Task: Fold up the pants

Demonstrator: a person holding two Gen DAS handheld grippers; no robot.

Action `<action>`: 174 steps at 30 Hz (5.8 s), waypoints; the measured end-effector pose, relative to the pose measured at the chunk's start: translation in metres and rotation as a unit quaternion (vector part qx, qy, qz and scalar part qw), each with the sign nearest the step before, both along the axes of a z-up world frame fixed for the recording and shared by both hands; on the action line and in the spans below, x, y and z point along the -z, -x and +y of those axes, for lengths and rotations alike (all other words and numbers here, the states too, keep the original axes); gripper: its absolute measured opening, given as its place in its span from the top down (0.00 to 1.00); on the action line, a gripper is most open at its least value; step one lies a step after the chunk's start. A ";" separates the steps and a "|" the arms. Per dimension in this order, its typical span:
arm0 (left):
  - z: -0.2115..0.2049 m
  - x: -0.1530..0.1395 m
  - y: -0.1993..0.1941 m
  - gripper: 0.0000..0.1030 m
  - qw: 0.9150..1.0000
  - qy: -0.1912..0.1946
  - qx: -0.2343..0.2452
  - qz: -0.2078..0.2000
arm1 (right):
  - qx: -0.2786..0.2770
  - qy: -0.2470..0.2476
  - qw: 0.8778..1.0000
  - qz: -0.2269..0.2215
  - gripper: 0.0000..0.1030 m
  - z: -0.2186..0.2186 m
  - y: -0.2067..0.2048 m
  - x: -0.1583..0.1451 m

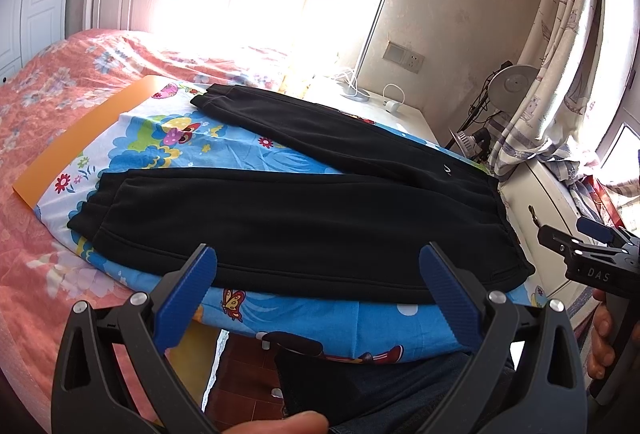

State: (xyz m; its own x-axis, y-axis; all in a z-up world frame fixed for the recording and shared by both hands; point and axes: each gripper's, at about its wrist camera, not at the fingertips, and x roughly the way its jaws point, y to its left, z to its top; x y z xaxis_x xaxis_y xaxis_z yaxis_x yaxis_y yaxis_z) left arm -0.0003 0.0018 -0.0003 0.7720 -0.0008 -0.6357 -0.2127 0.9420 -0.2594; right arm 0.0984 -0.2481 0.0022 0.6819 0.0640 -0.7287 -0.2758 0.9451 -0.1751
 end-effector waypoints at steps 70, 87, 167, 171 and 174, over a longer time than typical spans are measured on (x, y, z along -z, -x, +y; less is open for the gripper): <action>-0.014 0.011 0.000 0.02 0.998 -0.045 0.009 -0.040 | -0.033 -0.073 0.993 0.084 0.06 -0.014 -0.023 0.039; -0.042 0.051 -0.072 0.03 0.988 0.078 0.122 0.055 | -0.031 0.035 0.981 0.187 0.07 -0.144 -0.360 0.104; 0.034 0.211 -0.130 0.95 0.913 0.402 -0.028 0.057 | 0.076 -0.263 0.947 0.169 0.27 -0.286 -0.123 0.149; 0.034 0.216 -0.126 0.87 0.907 0.415 -0.036 0.054 | 0.098 -0.289 0.934 0.188 0.30 -0.283 -0.138 0.163; 0.038 0.221 -0.124 0.73 0.902 0.426 -0.045 0.051 | 0.111 -0.288 0.932 0.190 0.30 -0.278 -0.145 0.172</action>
State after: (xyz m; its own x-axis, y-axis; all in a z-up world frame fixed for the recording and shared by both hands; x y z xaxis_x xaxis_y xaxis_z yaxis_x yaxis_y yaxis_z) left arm 0.1232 0.0398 -0.2209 0.7306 -0.4633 -0.5016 -0.3425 0.3868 -0.8562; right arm 0.2434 -0.5256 -0.1694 0.4239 0.4078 -0.8087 -0.0016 0.8932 0.4496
